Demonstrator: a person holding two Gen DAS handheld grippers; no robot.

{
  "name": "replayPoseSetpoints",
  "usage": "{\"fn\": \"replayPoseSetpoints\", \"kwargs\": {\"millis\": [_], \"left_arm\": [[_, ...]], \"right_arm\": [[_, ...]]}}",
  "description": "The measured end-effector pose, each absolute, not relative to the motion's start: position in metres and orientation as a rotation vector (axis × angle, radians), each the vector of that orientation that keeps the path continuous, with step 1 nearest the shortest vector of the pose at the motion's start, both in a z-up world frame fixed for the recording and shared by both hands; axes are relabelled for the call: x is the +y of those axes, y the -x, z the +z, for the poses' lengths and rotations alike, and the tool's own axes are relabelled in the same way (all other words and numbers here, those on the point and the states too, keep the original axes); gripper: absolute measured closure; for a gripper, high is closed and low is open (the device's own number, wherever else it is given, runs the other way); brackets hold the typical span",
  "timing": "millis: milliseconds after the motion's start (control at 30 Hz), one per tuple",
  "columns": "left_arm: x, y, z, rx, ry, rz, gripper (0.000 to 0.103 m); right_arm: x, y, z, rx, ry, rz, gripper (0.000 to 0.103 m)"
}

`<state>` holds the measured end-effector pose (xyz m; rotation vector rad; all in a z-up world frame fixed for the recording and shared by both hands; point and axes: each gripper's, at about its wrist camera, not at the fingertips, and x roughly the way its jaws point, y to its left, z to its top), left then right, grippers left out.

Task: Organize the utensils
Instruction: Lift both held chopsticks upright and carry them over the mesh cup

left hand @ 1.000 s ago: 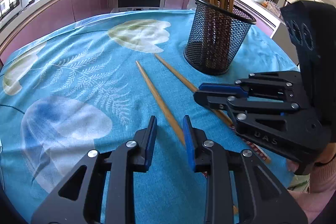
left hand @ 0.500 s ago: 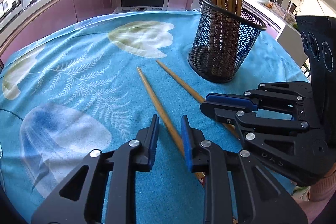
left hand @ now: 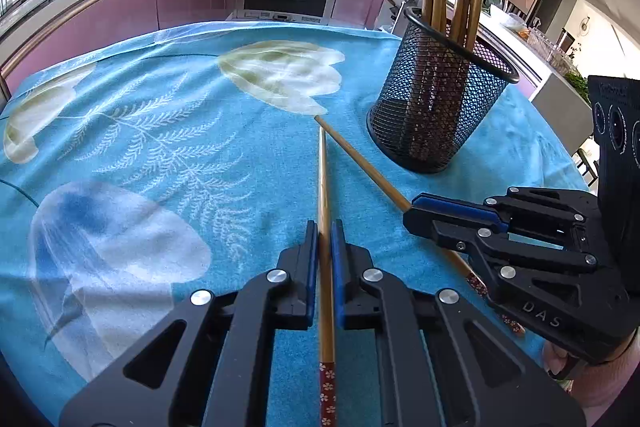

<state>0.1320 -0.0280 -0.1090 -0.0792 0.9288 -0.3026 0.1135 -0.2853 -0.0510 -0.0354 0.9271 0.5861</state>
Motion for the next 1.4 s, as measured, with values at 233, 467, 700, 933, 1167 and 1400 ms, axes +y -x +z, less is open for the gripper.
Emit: {"fn": "replayPoseSetpoints", "kwargs": {"millis": [233,467,700,933,1167,1400], "left_arm": [[-0.027,-0.124,-0.105,0.917,0.085,-0.311,0.095],[-0.026,-0.115,-0.093,0.887,0.093,-0.326,0.095],[-0.024,-0.103,-0.077,0.854,0.112,-0.347,0.095],[-0.023,-0.094,-0.064,0.828,0.124,-0.371,0.095],[-0.023,-0.090,-0.053,0.802,0.130,-0.394,0.095],[-0.022,-0.087,-0.047,0.788,0.138,-0.408,0.095]], "right_arm": [[-0.291,-0.105,-0.041,0.899,0.005,0.620,0.097],[-0.290,-0.095,-0.027,0.864,-0.005,0.656,0.097],[-0.295,-0.087,-0.015,0.831,-0.030,0.670,0.097],[-0.298,-0.083,-0.009,0.809,-0.049,0.676,0.097],[-0.301,-0.080,-0.002,0.778,-0.063,0.676,0.097],[-0.305,-0.079,0.003,0.758,-0.071,0.673,0.097]]}}
